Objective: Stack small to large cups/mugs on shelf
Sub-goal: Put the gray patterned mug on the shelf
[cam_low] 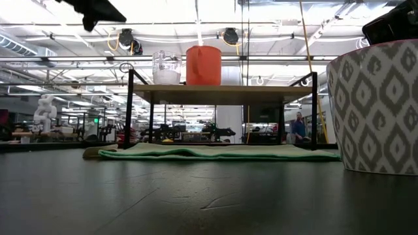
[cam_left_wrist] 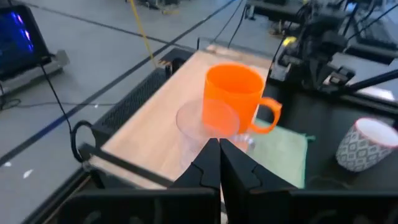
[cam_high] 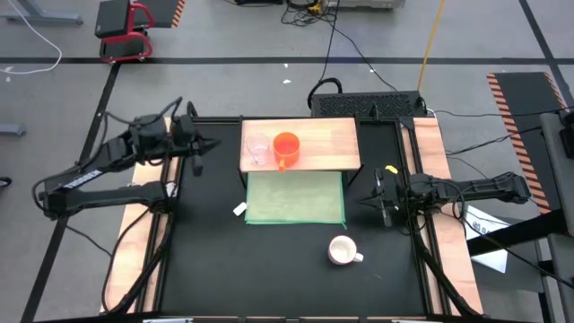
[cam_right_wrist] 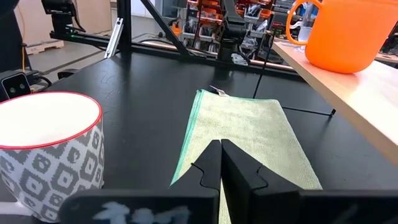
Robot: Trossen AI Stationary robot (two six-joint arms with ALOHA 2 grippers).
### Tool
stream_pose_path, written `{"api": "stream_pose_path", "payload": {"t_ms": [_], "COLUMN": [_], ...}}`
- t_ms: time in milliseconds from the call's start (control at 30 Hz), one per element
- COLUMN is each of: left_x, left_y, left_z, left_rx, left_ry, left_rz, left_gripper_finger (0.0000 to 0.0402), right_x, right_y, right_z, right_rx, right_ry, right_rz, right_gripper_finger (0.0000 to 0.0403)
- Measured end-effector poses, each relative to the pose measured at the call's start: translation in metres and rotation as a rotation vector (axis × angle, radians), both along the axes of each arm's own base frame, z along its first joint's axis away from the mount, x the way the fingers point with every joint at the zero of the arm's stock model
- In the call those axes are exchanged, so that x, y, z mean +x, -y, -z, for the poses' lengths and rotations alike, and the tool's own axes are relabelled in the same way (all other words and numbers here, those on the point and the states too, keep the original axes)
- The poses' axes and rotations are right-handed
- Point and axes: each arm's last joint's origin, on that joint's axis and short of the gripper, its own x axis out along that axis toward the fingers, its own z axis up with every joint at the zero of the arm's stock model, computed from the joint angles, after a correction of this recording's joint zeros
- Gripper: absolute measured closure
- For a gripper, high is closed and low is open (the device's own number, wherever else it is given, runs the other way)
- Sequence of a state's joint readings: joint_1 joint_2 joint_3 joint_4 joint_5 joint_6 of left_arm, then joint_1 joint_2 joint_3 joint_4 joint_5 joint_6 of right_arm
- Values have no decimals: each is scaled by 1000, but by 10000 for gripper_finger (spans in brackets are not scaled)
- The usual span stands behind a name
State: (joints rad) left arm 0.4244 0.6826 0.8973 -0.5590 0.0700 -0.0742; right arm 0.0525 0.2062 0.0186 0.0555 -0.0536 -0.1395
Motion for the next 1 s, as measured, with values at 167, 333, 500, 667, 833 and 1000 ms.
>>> {"api": "stream_pose_path", "payload": {"t_ms": [167,333,500,667,833,1000], "left_x": [-2,-11,-18,-17,-18,-17], "left_y": [3,10,19,29,37,44], "left_z": [13,30,48,69,82,90], "left_rx": [20,17,-5,-2,39,56], "left_ry": [81,165,234,287,290,273], "left_rz": [18,15,66,142,172,214], "left_gripper_finger": [401,402,402,402,402,402], "right_x": [0,0,0,0,0,0], "right_y": [0,0,0,0,0,0], "right_z": [0,0,0,0,0,0], "right_rx": [16,22,18,20,22,22], "right_ry": [-2,-5,-2,-2,-2,-2], "right_rz": [3,4,3,3,4,4], "right_gripper_finger": [403,403,403,403,403,403]}}
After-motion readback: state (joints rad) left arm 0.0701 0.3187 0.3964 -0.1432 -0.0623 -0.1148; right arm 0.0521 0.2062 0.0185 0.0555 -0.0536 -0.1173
